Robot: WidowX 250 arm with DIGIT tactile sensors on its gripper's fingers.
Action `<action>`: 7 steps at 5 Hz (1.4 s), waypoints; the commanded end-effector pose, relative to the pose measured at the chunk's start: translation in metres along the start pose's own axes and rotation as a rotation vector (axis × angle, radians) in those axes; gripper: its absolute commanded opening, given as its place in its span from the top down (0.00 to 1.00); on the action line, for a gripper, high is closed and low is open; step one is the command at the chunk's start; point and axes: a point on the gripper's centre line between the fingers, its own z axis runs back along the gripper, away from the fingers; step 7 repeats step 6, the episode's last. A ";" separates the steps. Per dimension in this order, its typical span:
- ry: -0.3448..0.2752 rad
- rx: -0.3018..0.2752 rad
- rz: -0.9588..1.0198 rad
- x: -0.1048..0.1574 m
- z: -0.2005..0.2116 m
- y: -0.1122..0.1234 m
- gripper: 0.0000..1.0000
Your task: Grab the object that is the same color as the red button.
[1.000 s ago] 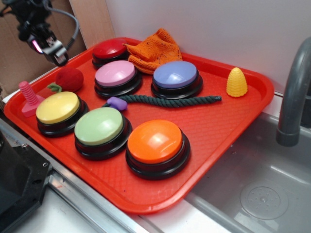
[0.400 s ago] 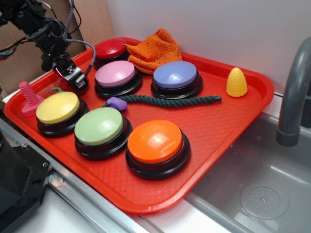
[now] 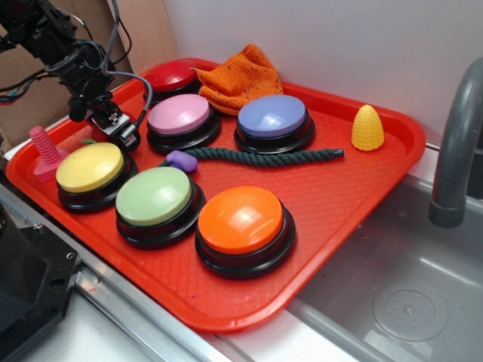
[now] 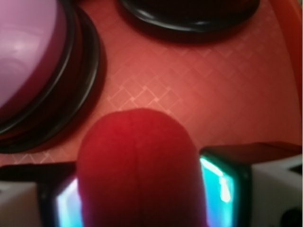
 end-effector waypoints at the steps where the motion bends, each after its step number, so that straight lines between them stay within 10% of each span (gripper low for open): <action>1: 0.088 -0.003 -0.027 0.015 0.027 0.002 1.00; 3: 0.114 0.031 0.001 0.046 0.084 -0.070 1.00; 4: 0.080 -0.087 -0.105 0.066 0.113 -0.115 1.00; 7: 0.060 -0.096 -0.109 0.079 0.115 -0.137 1.00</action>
